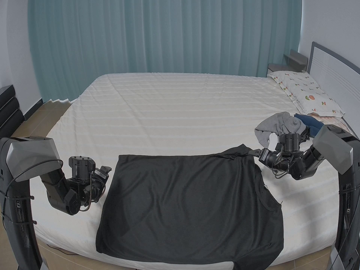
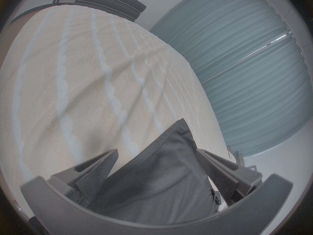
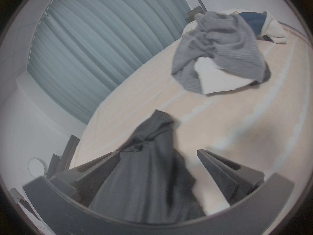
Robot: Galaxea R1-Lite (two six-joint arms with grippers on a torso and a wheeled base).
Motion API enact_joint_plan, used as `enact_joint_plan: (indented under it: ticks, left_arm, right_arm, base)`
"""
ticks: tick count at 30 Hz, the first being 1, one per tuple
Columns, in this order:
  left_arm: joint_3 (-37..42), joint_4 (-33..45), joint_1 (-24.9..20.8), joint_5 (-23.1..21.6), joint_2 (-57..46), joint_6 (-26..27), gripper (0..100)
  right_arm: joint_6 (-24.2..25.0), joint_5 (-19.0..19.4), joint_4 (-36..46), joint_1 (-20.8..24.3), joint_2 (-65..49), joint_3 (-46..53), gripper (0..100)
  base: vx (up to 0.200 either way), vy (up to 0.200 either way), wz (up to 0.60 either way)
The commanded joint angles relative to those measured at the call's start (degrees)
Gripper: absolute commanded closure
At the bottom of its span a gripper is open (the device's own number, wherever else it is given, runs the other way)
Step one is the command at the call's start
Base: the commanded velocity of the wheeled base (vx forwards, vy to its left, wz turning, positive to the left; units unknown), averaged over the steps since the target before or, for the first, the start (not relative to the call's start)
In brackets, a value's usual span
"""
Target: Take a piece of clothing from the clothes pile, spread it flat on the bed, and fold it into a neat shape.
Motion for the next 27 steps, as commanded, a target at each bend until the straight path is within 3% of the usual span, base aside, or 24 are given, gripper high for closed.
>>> enact_joint_plan:
  ticks: [1, 13, 14, 27]
  left_arm:
    - [0.00, 0.01, -0.01, 0.08, 0.09, 0.01, 0]
    - [0.00, 0.01, -0.01, 0.08, 0.09, 0.01, 0]
    - [0.00, 0.01, -0.01, 0.08, 0.09, 0.01, 0]
    - [0.00, 0.01, -0.01, 0.08, 0.09, 0.01, 0]
  right_arm:
    - [-0.11, 0.30, -0.05, -1.53, 1.12, 0.81, 0]
    - [4.82, 1.45, -0.05, -0.83, 4.19, -0.51, 0]
    - [5.43, 1.45, -0.05, -0.83, 4.19, -0.51, 100]
    - [8.16, 1.18, -0.23, -0.91, 3.84, 0.28, 100]
  base:
    - [0.000, 0.000, 0.00]
    - [0.000, 0.000, 0.00]
    - [0.000, 0.000, 0.00]
    - [0.000, 0.000, 0.00]
